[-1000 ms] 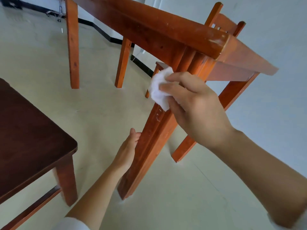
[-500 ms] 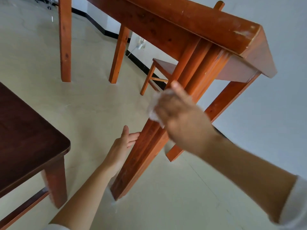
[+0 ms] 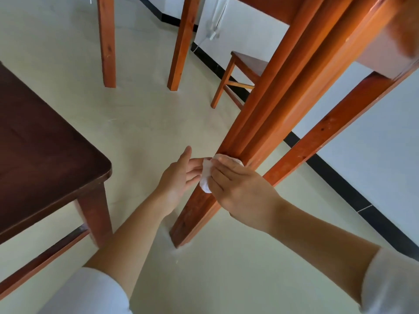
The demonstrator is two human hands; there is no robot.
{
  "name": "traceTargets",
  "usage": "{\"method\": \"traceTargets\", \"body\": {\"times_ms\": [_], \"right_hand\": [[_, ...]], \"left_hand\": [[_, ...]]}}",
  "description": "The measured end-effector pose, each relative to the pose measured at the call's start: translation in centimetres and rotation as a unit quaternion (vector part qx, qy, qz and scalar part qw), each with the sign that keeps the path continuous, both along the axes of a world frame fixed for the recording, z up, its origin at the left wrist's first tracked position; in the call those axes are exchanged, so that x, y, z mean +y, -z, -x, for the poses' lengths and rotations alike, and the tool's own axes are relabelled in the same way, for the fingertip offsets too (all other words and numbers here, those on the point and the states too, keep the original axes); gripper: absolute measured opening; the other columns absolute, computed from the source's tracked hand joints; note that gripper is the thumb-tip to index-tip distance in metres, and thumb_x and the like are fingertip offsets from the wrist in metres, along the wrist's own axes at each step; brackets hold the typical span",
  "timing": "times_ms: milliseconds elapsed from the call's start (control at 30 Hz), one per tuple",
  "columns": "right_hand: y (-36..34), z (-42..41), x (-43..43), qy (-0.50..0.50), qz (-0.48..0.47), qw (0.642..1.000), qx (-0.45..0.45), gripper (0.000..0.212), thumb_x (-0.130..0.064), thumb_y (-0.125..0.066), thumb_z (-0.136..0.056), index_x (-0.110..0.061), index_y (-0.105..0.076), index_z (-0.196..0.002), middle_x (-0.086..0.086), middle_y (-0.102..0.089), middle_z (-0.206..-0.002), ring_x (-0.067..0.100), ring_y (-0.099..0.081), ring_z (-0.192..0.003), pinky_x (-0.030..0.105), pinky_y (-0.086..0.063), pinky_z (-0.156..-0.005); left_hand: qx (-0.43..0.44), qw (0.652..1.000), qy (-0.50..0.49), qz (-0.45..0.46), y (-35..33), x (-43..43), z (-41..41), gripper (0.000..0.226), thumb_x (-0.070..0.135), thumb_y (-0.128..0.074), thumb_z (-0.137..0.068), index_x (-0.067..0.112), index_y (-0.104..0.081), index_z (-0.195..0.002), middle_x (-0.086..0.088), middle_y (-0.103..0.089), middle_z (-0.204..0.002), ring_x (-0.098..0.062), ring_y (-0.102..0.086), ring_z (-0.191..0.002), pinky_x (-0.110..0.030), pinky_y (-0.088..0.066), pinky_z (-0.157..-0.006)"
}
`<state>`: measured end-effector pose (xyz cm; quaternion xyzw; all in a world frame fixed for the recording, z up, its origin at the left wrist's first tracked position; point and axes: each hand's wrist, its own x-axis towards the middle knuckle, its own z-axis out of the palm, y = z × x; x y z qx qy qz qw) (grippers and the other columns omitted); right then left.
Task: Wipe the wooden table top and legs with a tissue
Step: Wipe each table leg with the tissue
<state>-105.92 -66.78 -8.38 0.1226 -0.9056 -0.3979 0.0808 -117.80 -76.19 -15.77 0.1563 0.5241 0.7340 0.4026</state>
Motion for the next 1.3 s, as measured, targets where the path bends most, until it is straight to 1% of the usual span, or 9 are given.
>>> {"method": "traceTargets", "body": {"times_ms": [233,433,533,633,800,900,967,1133,1300], "right_hand": [[-3.1,-0.4,1.2,-0.003,0.040,0.993,0.114,0.026,-0.004,-0.051,-0.089,0.000,-0.068,-0.108,0.020,-0.067,-0.113,0.033,-0.059,-0.115,0.042,-0.027,-0.115],[9.4,-0.4,0.7,-0.031,-0.037,0.999,-0.025,0.030,-0.012,-0.060,-0.081,0.000,-0.070,-0.106,0.021,-0.068,-0.110,0.034,-0.064,-0.105,0.040,-0.045,-0.102],[15.0,0.4,-0.4,-0.003,-0.048,0.994,-0.096,0.034,-0.025,-0.056,-0.081,-0.011,-0.071,-0.109,0.016,-0.068,-0.115,0.032,-0.061,-0.111,0.041,-0.039,-0.107],[18.1,0.3,-0.8,0.023,-0.072,0.982,-0.173,0.044,-0.028,-0.046,-0.091,-0.007,-0.055,-0.129,0.021,-0.055,-0.132,0.037,-0.048,-0.127,0.045,-0.025,-0.113],[15.8,-0.2,0.2,-0.020,-0.023,0.996,-0.082,0.045,-0.002,-0.032,-0.083,-0.007,-0.072,-0.104,0.016,-0.069,-0.110,0.031,-0.064,-0.107,0.038,-0.036,-0.108],[16.6,0.0,1.3,-0.037,-0.024,0.998,-0.051,0.030,-0.015,-0.052,-0.083,-0.003,-0.071,-0.102,0.020,-0.068,-0.110,0.035,-0.061,-0.109,0.041,-0.030,-0.111],[19.1,0.6,0.8,-0.017,-0.040,0.994,-0.100,0.033,-0.022,-0.051,-0.085,-0.006,-0.071,-0.107,0.021,-0.065,-0.116,0.037,-0.057,-0.115,0.044,-0.031,-0.111],[28.6,2.0,-1.2,0.058,-0.058,0.966,-0.245,0.044,-0.024,-0.040,-0.097,-0.002,-0.047,-0.135,0.031,-0.034,-0.145,0.044,-0.030,-0.136,0.052,-0.009,-0.115],[31.3,1.1,-1.7,0.057,-0.057,0.948,-0.307,0.030,-0.020,-0.049,-0.093,-0.005,-0.062,-0.115,0.027,-0.054,-0.127,0.043,-0.042,-0.126,0.053,-0.013,-0.113]], "left_hand": [[0.055,0.995,0.046,0.068,0.6,-0.7,0.3,0.051,0.053,-0.015,-0.097,0.034,-0.062,-0.099,0.002,-0.055,-0.133,-0.010,-0.052,-0.117,-0.034,-0.028,-0.113],[0.078,0.991,0.079,0.081,1.6,-0.8,0.8,0.051,0.055,-0.016,-0.096,0.035,-0.062,-0.107,0.012,-0.059,-0.122,-0.009,-0.052,-0.119,-0.035,-0.027,-0.114],[0.105,0.988,0.082,0.083,2.4,-0.8,0.6,0.037,0.051,-0.023,-0.097,0.041,-0.058,-0.100,0.015,-0.056,-0.121,-0.007,-0.050,-0.122,-0.036,-0.026,-0.115],[0.126,0.984,0.090,0.089,2.8,-1.0,0.5,0.034,0.048,-0.025,-0.098,0.039,-0.055,-0.112,0.013,-0.052,-0.132,-0.007,-0.047,-0.126,-0.036,-0.025,-0.115],[0.147,0.977,0.094,0.119,3.0,-1.4,0.3,0.033,0.046,-0.027,-0.098,0.038,-0.057,-0.109,0.014,-0.056,-0.129,-0.004,-0.052,-0.120,-0.035,-0.029,-0.114],[0.149,0.978,0.081,0.119,3.2,-1.3,0.4,0.034,0.044,-0.028,-0.099,0.037,-0.061,-0.105,0.015,-0.060,-0.122,-0.004,-0.056,-0.116,-0.035,-0.031,-0.113],[0.149,0.979,0.077,0.116,3.6,-1.2,0.4,0.038,0.043,-0.028,-0.099,0.032,-0.062,-0.114,0.014,-0.059,-0.128,-0.005,-0.055,-0.118,-0.035,-0.029,-0.113],[0.162,0.979,0.081,0.099,5.0,-1.1,0.5,0.042,0.043,-0.025,-0.100,0.032,-0.057,-0.125,0.018,-0.058,-0.128,0.000,-0.052,-0.120,-0.032,-0.028,-0.114],[0.162,0.980,0.082,0.076,6.1,-0.9,0.7,0.042,0.044,-0.025,-0.099,0.034,-0.055,-0.128,0.021,-0.057,-0.129,0.004,-0.050,-0.121,-0.032,-0.028,-0.114]]}}
